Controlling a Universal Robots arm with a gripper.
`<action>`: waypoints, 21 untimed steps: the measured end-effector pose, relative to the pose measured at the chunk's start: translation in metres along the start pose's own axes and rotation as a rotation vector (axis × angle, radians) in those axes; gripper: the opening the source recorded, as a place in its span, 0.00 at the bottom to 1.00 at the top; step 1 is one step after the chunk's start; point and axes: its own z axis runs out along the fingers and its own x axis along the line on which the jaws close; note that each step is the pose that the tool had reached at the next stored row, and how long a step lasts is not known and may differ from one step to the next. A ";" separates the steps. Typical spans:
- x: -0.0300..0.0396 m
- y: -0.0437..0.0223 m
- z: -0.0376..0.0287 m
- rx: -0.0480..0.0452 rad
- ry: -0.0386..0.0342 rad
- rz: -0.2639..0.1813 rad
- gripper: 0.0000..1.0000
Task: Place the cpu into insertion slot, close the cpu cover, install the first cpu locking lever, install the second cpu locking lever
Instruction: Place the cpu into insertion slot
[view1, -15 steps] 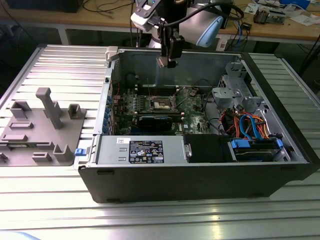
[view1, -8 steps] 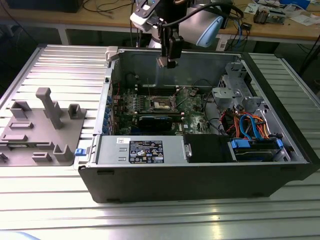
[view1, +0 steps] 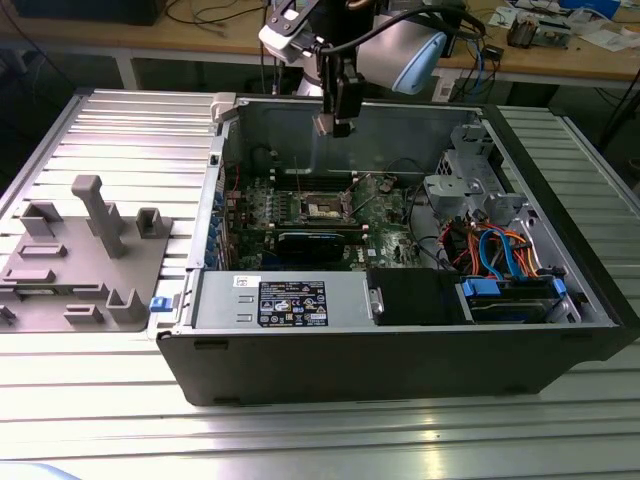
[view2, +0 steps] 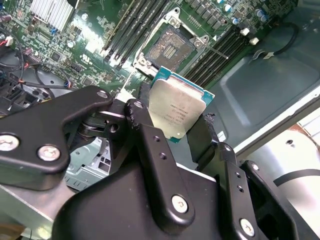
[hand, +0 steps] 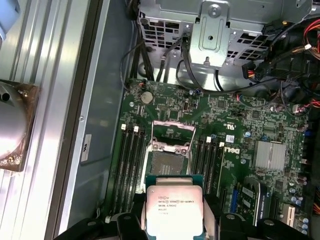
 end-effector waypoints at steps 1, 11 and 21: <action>0.0000 0.0000 0.0001 0.0006 0.0000 0.002 0.54; -0.0001 0.0001 0.0022 0.0127 -0.0012 0.048 0.54; -0.0001 0.0001 0.0042 0.0285 -0.0023 0.101 0.54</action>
